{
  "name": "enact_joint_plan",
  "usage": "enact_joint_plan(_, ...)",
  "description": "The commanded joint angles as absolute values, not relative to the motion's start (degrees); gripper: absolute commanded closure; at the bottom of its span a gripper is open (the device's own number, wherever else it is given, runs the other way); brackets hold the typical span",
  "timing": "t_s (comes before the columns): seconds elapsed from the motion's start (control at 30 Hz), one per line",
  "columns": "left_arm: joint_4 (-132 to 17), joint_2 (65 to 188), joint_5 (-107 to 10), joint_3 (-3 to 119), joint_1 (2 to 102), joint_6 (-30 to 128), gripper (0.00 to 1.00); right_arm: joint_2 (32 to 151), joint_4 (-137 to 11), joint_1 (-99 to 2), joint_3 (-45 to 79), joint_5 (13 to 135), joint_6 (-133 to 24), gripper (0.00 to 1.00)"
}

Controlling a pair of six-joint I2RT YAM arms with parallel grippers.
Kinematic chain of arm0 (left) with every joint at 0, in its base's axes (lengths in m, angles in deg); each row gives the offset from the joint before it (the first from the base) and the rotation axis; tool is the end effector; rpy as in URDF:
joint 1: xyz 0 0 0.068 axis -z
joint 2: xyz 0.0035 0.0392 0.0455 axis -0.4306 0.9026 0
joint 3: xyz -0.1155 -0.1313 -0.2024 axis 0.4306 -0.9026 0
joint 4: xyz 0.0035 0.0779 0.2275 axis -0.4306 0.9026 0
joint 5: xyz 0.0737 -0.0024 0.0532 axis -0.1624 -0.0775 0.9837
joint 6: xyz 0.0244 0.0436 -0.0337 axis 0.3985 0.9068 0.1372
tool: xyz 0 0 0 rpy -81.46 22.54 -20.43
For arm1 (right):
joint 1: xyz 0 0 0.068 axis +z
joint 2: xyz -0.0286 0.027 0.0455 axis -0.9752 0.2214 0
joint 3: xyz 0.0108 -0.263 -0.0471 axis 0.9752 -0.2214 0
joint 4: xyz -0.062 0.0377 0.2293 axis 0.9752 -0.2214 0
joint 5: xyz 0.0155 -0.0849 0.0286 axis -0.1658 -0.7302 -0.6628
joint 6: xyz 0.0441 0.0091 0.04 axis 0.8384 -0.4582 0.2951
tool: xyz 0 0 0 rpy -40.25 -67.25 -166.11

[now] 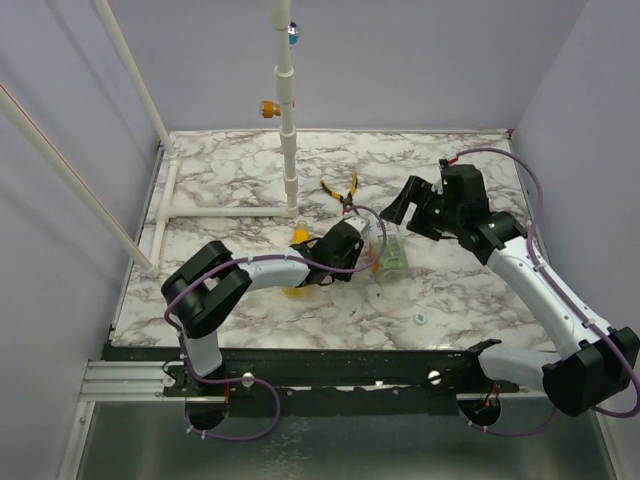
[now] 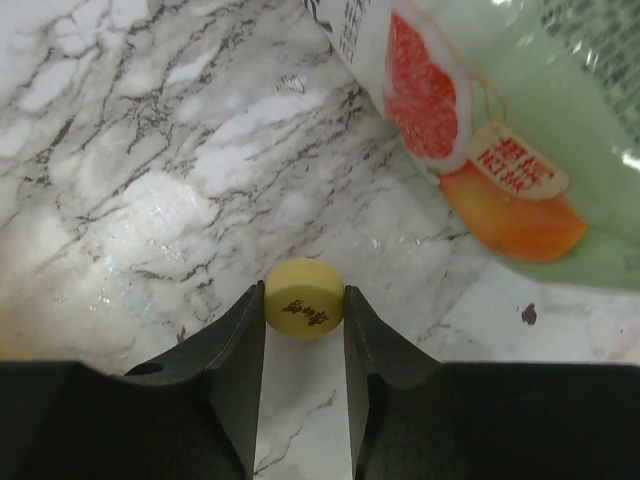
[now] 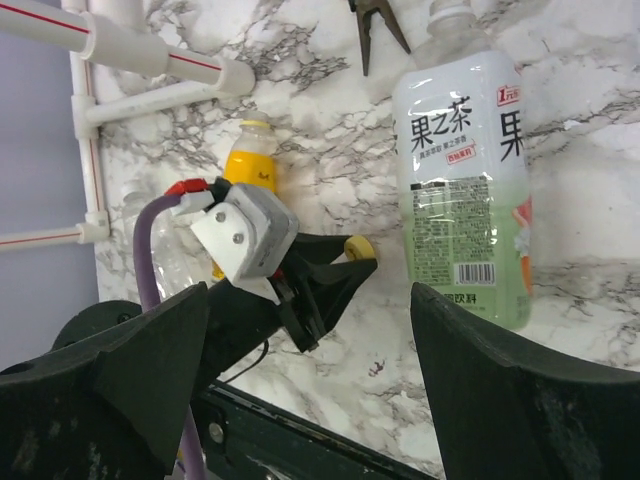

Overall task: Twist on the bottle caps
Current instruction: Adjust the bottle cap at the center of the board, then pick up the plastic bottle at the center of the board.

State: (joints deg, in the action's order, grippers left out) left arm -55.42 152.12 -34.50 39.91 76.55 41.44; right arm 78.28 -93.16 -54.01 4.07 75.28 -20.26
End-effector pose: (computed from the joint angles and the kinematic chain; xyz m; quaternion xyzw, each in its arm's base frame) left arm 0.2210 -0.2662 0.1619 0.2376 0.8966 -0.1743 0.3305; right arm 0.2225 0.1026 0.3237 0.1039 0.8825 0.2970 0.3495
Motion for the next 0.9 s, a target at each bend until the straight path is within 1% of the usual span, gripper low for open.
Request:
enact_joint_plan(0.0, -50.11, 155.62, -28.08, 44.81, 77.30, 38.60, 0.68, 76.43, -95.39, -54.00, 3.20, 71.74, -22.51, 0.15)
enact_joint_plan(0.03, -49.50, 156.12, -27.95, 45.46, 77.27, 38.60, 0.62, 76.30, -95.40, -54.03, 3.00, 71.68, -22.60, 0.15)
enact_joint_plan(0.1, -47.88, 156.65, -27.75, 46.88, 77.28, 38.77, 0.53, 76.25, -95.59, -54.01, 2.96, 71.40, -22.80, 0.15)
enact_joint_plan(0.2, -46.14, 155.52, -26.17, 48.44, 77.29, 39.10, 0.35, 76.03, -96.10, -54.03, 3.20, 71.02, -23.16, 0.14)
enact_joint_plan(0.23, -45.54, 154.87, -25.76, 49.09, 77.32, 39.25, 0.31, 75.96, -96.32, -54.01, 3.35, 70.92, -23.19, 0.14)
enact_joint_plan(0.27, -44.78, 154.02, -25.47, 49.75, 77.27, 39.51, 0.21, 75.89, -96.43, -54.02, 3.44, 70.83, -23.30, 0.14)
enact_joint_plan(0.33, -43.27, 151.61, -24.73, 51.07, 77.23, 39.90, 0.07, 75.64, -96.64, -54.04, 3.74, 70.99, -23.35, 0.14)
enact_joint_plan(0.43, -39.64, 147.00, -22.93, 53.63, 76.74, 39.20, 0.03, 75.51, -96.63, -54.05, 3.79, 71.17, -23.40, 0.14)
enact_joint_plan(0.53, -31.65, 143.72, -19.87, 57.20, 75.03, 35.95, 0.03, 76.34, -96.72, -53.96, 3.46, 72.03, -23.90, 0.14)
enact_joint_plan(0.6, -27.06, 141.13, -18.13, 57.09, 72.86, 33.09, 0.02, 76.84, -96.44, -53.76, 2.83, 72.87, -23.98, 0.14)
enact_joint_plan(0.73, -24.56, 137.65, -22.95, 51.50, 65.31, 29.41, 0.01, 77.98, -96.10, -50.94, 2.26, 70.86, -24.38, 0.14)
enact_joint_plan(0.8, -24.65, 138.52, -26.15, 49.79, 62.43, 29.30, 0.01, 79.14, -96.60, -48.46, 2.92, 68.78, -24.66, 0.15)
enact_joint_plan(0.87, -24.67, 139.97, -26.40, 49.14, 60.99, 29.13, 0.01, 80.59, -97.06, -45.69, 3.82, 67.08, -24.73, 0.15)
